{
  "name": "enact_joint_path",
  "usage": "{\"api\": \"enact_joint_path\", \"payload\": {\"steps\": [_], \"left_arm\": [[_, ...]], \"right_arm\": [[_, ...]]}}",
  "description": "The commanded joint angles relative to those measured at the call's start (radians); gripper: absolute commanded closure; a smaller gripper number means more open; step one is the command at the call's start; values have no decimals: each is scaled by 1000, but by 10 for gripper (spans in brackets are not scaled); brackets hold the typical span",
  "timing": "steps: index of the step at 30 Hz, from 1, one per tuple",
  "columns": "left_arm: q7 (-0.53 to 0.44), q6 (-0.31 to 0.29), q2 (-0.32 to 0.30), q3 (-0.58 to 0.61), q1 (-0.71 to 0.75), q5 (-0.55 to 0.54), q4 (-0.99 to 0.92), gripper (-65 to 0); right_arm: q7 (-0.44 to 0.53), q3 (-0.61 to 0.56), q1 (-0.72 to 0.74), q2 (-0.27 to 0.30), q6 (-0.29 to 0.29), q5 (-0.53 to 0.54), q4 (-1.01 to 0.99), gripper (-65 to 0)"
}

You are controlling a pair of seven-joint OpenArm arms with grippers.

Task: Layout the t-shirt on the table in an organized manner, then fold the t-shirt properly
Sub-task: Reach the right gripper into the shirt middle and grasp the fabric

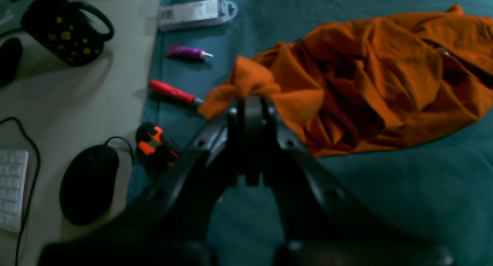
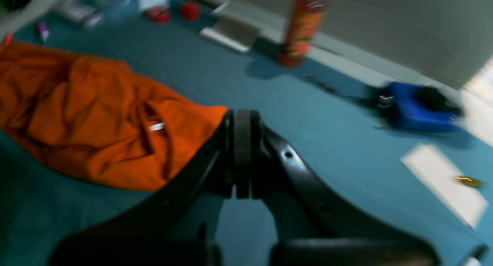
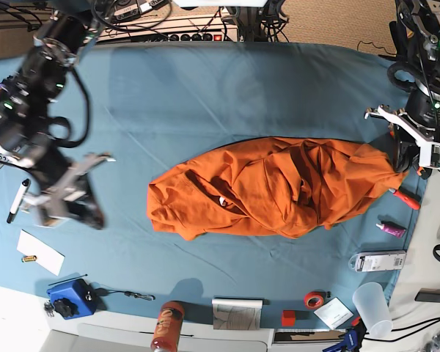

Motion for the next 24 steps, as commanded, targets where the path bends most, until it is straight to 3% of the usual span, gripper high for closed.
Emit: {"api": "enact_joint_path", "payload": {"steps": [1,5,9,13,14,18,24], "left_arm": [[-21,3,-10,-6,0,-3,15,0],[-21,3,-10,-6,0,-3,15,0],[-21,3,-10,-6,0,-4,15,0],[-21,3,-10,-6,0,-3,15,0],[-21,3,-10,-6,0,-3,15,0],[-22,3,-10,-6,0,-4,15,0],[-21,3,5,-6,-1,-3,15,0]], "right_arm": [[50,-40,22,1,-6,-19,-22,0],[98,-246,70,-49,-6,-144,-163,0],[97,-434,151,-114,-6,-204,-288,0],[98,-607,208,-165,-6,-246,-370,-210],[103,-652,214,-175,-6,-268,-384,-237],[175,-817,230,-212,-23,-360,-448,-242],[283,-968,241,-240,-135,-532,-595,-242]]}}
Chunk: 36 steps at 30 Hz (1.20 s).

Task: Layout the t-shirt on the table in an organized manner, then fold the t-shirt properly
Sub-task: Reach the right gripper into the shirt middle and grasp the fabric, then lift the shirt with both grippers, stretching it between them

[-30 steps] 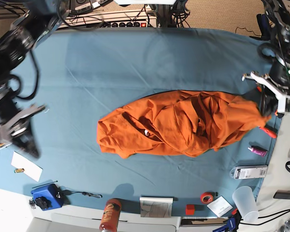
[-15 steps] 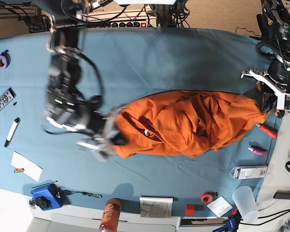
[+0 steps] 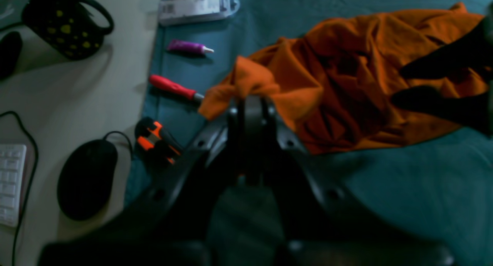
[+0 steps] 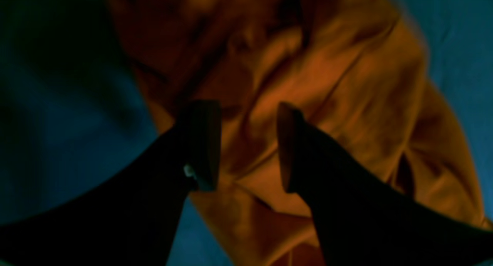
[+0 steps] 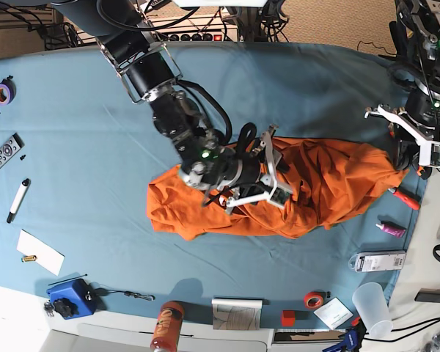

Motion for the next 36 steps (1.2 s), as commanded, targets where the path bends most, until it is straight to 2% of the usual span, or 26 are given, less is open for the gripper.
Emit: {"api": "enact_joint_path", "payload": {"steps": [1,8,9,11,12,15,19,23,29,36], "left_arm": [[-26,3,-6,-5,-2,-7,15,0],[-27,3,0,-5,-5,-7,15,0],[-27,3,0,-5,-5,-7,15,0],[-27,3,0,-5,-5,-7,15,0],[-27,3,0,-5,-5,-7,15,0],[-27,3,0,-5,-5,-7,15,0],[-26,3,0,-5,-5,-7,15,0],[-26,3,0,-5,-5,-7,15,0],[-26,3,0,-5,-5,-8,15,0],[-3,3,18,-5,16,-79,15,0]], "right_arm": [[43,-2,28,-14,-21,-16,-5,-242],[74,-6,28,-41,-23,-32,-127,-234],[69,-6,28,-41,-23,-32,-126,-187],[53,-5,29,-44,-31,-32,-121,-41],[34,-5,29,-50,-55,-32,-111,0],[-19,-5,32,-63,-94,-29,-40,0],[-23,-5,34,-63,-140,-30,172,0],[-75,42,42,-72,-160,-38,350,0],[-127,242,42,-71,-166,-25,453,0],[-182,529,10,-32,-137,126,536,0]]}}
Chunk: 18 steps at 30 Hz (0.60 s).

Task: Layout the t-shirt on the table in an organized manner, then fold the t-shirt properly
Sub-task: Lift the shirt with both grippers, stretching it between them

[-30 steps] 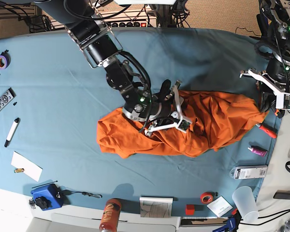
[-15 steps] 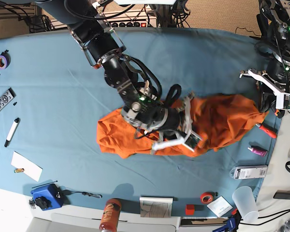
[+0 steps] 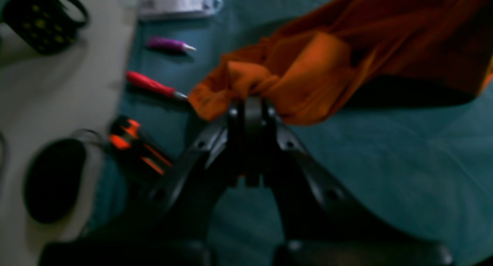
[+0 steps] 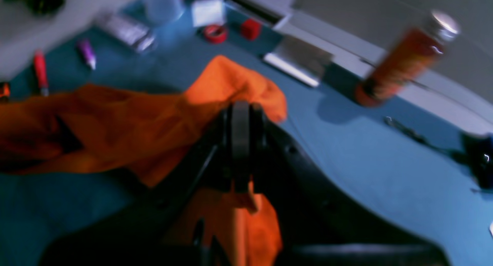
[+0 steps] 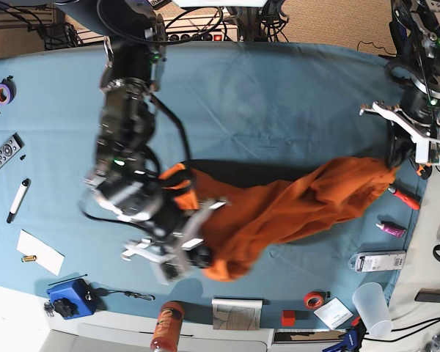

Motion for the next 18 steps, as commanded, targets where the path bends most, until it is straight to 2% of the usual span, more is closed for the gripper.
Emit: {"api": "enact_joint_path", "payload": {"steps": [1,7,13,18], "left_arm": [[-22,3,-7,-5,3,-10,15,0],[-23,3,-9,-5,8,-10,15,0],[-103,3,-29,-5,-42,-9,15,0],[-112,3,-48,-6,-111,-10,15,0]], "right_arm": [[17,34,15,14,2,24,32,0],[15,240,-103,101,33,106,188,0],[52,451,-268,119,66,184,386,0],[78,575,-322,149,70,217,386,0]]}}
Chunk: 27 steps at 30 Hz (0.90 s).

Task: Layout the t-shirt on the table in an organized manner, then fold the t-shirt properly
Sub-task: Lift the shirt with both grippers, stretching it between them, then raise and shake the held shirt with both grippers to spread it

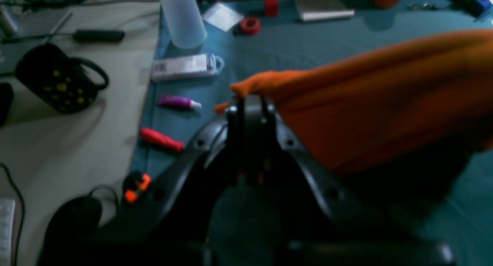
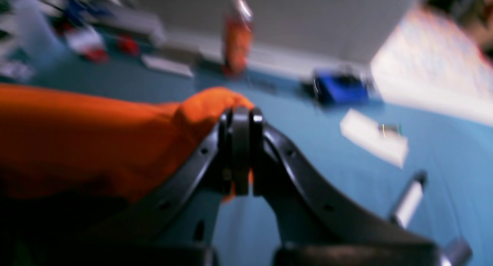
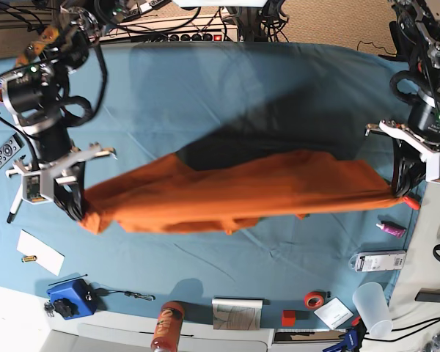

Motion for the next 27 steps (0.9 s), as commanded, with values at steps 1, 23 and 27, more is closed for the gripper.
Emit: {"api": "enact_joint_path", "payload": {"steps": [1,23,27], "left_arm": [[-12,5,-10,-7,-2,2,14,0],[-122,-24,-20,-3,-283,2,-50,0],[-101,-25,-20,-3,-336,2,-54,0]], "right_arm": [[35,13,7,16,-2,26,15,0],[156,21,277,27,27,-23,-160,0],[113,17,404,24,27,36,-216,0]]}}
